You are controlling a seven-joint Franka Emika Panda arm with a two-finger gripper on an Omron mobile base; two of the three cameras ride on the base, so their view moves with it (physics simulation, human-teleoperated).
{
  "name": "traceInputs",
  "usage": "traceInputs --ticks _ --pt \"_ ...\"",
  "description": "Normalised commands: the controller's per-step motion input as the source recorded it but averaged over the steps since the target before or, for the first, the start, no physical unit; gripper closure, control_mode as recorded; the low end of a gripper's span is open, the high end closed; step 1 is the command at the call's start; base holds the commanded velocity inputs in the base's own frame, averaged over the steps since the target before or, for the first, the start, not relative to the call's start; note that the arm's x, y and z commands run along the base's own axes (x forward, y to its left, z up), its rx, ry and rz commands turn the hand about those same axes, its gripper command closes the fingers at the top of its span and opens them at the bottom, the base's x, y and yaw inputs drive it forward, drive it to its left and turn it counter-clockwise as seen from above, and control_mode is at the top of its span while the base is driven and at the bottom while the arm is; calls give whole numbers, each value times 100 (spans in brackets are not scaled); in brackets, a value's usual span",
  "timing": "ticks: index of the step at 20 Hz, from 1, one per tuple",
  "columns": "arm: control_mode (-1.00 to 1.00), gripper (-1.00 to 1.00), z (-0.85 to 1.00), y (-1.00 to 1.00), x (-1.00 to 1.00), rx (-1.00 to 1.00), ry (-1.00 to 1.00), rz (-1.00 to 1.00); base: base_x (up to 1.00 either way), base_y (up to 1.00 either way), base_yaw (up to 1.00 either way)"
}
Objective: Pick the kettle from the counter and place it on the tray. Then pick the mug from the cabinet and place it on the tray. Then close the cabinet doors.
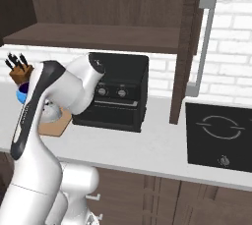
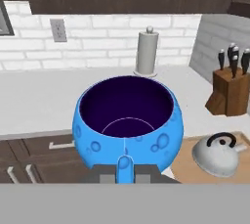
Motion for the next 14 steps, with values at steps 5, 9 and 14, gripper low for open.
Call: traceInputs --ticks 5,9,14 --pt "-100 100 -73 68 1 0 5 8 0 0 0" --pt "-100 100 -26 14 37 0 18 8 0 0 0" --pt "-100 100 -31 0 43 0 16 9 0 0 0"
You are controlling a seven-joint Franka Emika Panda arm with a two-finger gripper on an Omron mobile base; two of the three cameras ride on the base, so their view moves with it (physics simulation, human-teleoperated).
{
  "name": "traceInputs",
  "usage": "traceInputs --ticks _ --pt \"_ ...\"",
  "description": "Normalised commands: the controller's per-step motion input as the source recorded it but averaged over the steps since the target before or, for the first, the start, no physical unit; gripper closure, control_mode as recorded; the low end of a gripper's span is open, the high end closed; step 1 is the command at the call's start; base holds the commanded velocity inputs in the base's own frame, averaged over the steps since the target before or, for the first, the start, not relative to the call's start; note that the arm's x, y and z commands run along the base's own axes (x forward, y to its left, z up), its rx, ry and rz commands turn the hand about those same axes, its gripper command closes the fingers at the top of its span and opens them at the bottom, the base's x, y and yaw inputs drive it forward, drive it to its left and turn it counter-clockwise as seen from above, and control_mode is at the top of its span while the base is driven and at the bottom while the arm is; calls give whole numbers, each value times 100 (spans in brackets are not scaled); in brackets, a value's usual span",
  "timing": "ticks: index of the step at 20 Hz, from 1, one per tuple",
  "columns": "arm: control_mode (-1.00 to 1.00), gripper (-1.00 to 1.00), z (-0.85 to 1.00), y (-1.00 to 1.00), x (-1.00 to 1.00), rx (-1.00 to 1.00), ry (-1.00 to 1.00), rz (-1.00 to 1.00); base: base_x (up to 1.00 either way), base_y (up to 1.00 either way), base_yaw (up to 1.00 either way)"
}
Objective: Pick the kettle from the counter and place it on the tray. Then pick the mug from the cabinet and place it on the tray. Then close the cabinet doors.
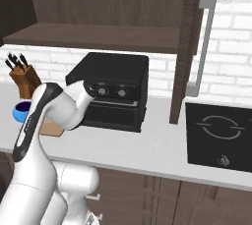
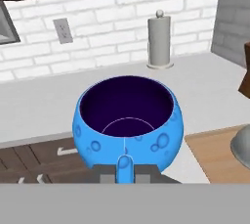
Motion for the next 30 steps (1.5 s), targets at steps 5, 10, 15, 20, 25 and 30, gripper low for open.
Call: traceInputs --ticks 5,10,15,20,25,30 --pt "-100 100 -48 10 43 0 8 6 0 0 0" --pt "-100 100 -62 25 33 -5 0 2 0 0 0" --pt "-100 100 -46 19 44 -3 -1 0 0 0 0" --pt "-100 100 -30 3 47 0 0 -1 0 0 0" --pt "-100 100 -27 0 40 -1 0 -12 0 0 0" --pt "-100 100 -15 3 13 -4 0 -22 0 0 0"
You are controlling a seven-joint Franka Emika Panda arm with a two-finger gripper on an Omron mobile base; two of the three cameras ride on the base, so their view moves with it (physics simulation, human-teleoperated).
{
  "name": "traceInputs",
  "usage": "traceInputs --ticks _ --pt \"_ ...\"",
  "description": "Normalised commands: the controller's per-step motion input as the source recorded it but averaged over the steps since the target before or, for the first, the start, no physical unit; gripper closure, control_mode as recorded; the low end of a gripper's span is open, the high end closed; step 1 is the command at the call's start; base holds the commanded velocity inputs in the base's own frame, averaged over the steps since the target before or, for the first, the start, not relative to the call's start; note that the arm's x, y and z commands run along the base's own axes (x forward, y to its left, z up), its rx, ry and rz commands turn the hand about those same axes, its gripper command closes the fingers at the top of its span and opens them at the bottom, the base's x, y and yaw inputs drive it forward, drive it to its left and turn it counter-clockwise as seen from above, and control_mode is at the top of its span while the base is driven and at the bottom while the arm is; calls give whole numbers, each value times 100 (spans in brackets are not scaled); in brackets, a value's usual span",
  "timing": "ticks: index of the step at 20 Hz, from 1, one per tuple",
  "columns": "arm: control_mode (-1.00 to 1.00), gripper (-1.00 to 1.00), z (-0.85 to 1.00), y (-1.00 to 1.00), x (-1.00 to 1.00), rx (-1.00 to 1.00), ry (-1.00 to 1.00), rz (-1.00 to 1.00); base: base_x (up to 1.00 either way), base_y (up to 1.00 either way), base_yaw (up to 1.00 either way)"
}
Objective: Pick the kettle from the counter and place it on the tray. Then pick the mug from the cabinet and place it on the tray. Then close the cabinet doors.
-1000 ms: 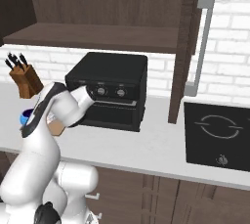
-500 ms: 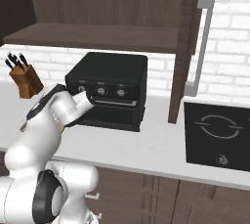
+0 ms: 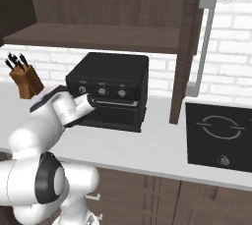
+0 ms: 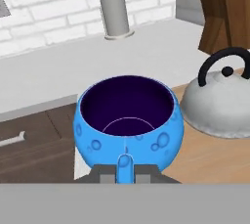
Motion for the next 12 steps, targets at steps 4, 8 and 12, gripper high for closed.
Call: traceInputs --ticks 4,8,12 --pt "-100 100 -30 22 0 -9 -1 -21 0 0 0" --pt "-100 100 -36 18 2 -9 -1 -19 0 0 0" --pt "-100 100 -27 7 30 -1 0 -16 0 0 0"
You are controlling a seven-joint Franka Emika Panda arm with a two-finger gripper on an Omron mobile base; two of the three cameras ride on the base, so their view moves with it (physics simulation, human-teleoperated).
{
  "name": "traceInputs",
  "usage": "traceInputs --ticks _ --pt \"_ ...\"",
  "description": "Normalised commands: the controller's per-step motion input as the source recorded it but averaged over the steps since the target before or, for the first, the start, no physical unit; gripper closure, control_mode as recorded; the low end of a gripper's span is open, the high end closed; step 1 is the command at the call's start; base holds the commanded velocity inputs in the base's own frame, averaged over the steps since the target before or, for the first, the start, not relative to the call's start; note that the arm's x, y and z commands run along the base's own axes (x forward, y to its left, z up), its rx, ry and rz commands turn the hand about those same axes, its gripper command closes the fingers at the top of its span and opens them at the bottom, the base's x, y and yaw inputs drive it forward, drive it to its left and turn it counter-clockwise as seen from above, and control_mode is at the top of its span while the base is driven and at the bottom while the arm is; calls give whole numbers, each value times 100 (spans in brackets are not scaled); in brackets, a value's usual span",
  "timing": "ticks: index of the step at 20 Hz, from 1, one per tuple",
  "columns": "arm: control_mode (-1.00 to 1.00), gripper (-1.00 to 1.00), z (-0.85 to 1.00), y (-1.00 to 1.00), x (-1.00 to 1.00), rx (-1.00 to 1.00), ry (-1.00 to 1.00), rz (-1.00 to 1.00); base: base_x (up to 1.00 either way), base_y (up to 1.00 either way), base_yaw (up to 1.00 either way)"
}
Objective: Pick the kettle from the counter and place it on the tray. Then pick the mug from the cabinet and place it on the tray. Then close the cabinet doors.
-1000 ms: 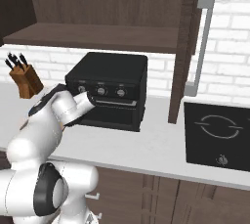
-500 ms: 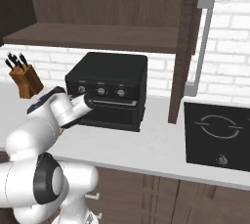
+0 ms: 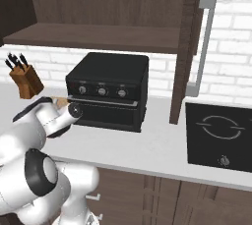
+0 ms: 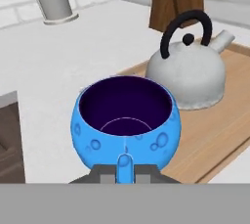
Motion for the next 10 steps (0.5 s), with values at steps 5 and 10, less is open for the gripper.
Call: traceInputs --ticks 5,10 --pt "-100 100 -30 0 36 0 -2 -13 0 0 0" --pt "-100 100 -31 0 23 0 -1 -9 0 0 0"
